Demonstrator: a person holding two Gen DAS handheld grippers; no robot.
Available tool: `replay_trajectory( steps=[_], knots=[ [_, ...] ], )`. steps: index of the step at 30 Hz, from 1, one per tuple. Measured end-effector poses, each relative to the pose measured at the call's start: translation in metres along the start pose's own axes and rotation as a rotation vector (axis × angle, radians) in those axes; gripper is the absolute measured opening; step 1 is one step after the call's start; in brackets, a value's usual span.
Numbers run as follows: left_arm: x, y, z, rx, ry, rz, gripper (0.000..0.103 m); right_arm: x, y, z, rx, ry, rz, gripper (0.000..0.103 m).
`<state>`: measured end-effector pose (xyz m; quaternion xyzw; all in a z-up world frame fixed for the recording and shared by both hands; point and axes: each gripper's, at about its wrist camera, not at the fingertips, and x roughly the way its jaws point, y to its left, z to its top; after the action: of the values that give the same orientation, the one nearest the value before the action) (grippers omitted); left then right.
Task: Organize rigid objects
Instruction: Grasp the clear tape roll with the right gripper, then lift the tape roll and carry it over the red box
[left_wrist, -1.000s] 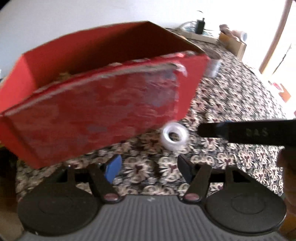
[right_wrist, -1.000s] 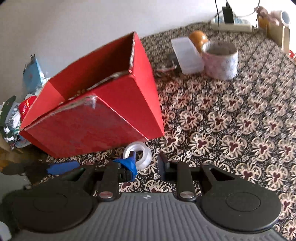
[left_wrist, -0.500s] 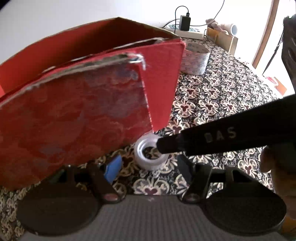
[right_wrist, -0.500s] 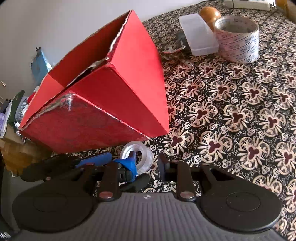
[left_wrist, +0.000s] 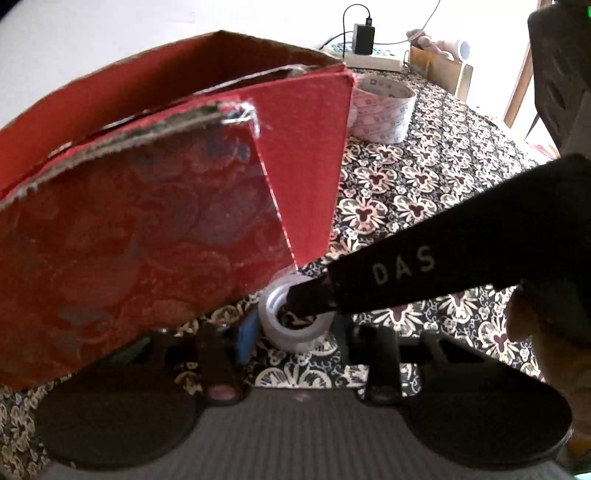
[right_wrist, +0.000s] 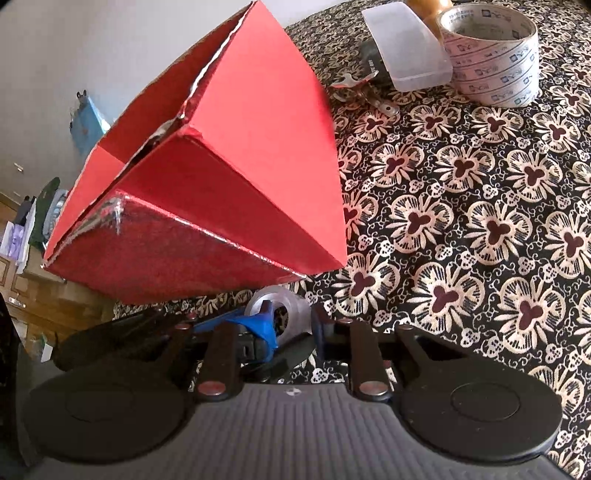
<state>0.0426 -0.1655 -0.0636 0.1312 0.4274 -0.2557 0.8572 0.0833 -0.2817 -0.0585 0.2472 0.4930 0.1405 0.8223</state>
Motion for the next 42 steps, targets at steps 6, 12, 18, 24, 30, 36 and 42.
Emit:
replay_trajectory(
  steps=[6,12,18,24,30,36,42],
  knots=[
    [-0.022,-0.002,0.002,0.038,-0.032,-0.036,0.038,-0.018,-0.003,-0.007,0.034,-0.012,0.027,0.0],
    [-0.06,-0.011,0.008,0.106,-0.116,-0.087,0.038,-0.061,0.011,-0.019,0.036,-0.098,0.022,0.0],
    [-0.1,-0.015,0.022,0.148,-0.235,-0.107,0.038,-0.105,0.032,-0.023,0.023,-0.223,0.018,0.0],
    [-0.126,0.003,0.05,0.145,-0.329,-0.101,0.038,-0.121,0.061,0.0,-0.041,-0.337,0.029,0.0],
    [-0.125,0.038,0.081,0.124,-0.342,-0.049,0.038,-0.104,0.086,0.038,-0.104,-0.348,0.057,0.0],
    [-0.104,0.088,0.093,0.043,-0.224,0.002,0.038,-0.052,0.105,0.078,-0.12,-0.21,0.079,0.0],
    [-0.075,0.136,0.09,-0.086,-0.086,0.017,0.038,0.008,0.118,0.103,-0.134,-0.023,0.091,0.0]
  ],
)
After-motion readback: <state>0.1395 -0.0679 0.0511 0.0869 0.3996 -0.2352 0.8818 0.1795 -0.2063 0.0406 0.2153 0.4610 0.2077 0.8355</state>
